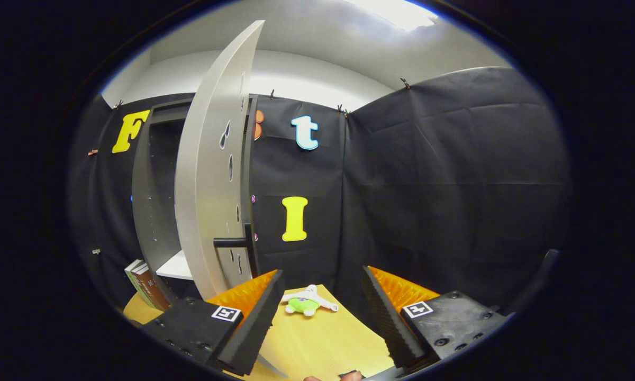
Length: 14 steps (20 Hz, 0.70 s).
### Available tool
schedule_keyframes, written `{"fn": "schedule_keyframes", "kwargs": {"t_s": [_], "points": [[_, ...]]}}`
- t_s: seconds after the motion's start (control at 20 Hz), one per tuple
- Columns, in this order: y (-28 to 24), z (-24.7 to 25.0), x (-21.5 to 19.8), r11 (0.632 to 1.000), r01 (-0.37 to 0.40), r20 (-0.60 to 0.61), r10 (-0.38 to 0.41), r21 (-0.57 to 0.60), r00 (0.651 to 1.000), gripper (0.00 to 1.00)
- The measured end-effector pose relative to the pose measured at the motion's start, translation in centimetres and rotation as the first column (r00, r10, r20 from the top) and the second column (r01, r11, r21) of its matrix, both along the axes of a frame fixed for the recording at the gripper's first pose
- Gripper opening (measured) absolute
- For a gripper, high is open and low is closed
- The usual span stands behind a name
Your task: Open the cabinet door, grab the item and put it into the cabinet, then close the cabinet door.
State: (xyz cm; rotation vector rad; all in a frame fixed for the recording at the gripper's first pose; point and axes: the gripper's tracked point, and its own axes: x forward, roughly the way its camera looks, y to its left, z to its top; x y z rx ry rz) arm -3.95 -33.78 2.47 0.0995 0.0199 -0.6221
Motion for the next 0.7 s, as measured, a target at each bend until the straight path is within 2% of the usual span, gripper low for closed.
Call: {"fn": "schedule_keyframes", "kwargs": {"t_s": [0.4, 0.7], "points": [[4.7, 0.2, 0.7, 0.998, -0.032, 0.018, 0.031, 0.052, 0.999, 0.95], [10.2, 0.3, 2.7, 0.99, -0.111, 0.031, 0.108, 0.092, 0.994, 0.96]]}}
